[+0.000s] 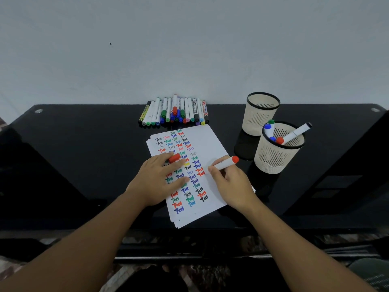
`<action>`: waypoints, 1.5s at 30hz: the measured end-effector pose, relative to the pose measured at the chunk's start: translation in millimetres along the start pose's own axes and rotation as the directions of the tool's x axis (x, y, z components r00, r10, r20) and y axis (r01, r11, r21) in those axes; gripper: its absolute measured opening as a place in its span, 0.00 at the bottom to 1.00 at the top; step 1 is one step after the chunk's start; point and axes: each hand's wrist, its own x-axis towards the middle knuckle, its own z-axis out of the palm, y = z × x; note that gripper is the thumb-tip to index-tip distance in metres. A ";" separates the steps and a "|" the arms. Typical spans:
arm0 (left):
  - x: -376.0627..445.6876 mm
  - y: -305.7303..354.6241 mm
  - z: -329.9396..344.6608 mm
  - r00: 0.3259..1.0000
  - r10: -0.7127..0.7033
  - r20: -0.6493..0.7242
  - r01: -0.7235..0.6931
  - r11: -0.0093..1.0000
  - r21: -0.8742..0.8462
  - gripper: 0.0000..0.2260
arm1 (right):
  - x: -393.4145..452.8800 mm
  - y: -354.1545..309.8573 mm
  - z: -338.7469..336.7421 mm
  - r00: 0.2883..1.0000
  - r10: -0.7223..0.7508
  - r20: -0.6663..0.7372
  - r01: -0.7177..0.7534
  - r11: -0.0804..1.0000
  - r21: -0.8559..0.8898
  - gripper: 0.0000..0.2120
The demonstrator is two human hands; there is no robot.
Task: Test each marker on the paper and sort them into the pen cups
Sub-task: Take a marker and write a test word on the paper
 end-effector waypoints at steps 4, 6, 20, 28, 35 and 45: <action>0.0 -0.7 0.7 1.000 0.000 0.005 0.000 1.000 0.009 0.31 | 0.0 0.2 -0.8 1.000 0.023 0.010 -0.024 0.999 0.027 0.08; -0.2 -0.4 0.0 1.000 0.003 0.006 -0.003 1.000 0.003 0.31 | 1.3 -0.4 0.6 1.000 0.021 0.017 -0.021 1.000 0.010 0.07; 6.2 19.9 -18.8 0.969 -0.245 -0.041 0.212 0.902 -0.375 0.42 | 4.1 12.2 0.3 0.997 -0.029 -0.067 0.041 0.982 0.182 0.09; 10.6 16.8 7.6 0.914 -0.251 -0.319 0.165 0.948 -0.272 0.14 | 4.6 8.6 -4.3 0.990 -0.027 0.140 0.007 0.990 0.138 0.34; 6.9 17.6 7.8 0.915 -0.099 -0.391 0.015 0.977 -0.214 0.12 | 12.3 -3.6 -12.4 0.997 0.057 0.053 -0.070 0.956 0.285 0.10; 5.5 21.3 6.7 0.917 -0.041 -0.396 -0.033 0.983 -0.178 0.13 | 29.1 -15.6 -31.1 0.972 0.170 0.161 -0.179 0.983 0.045 0.09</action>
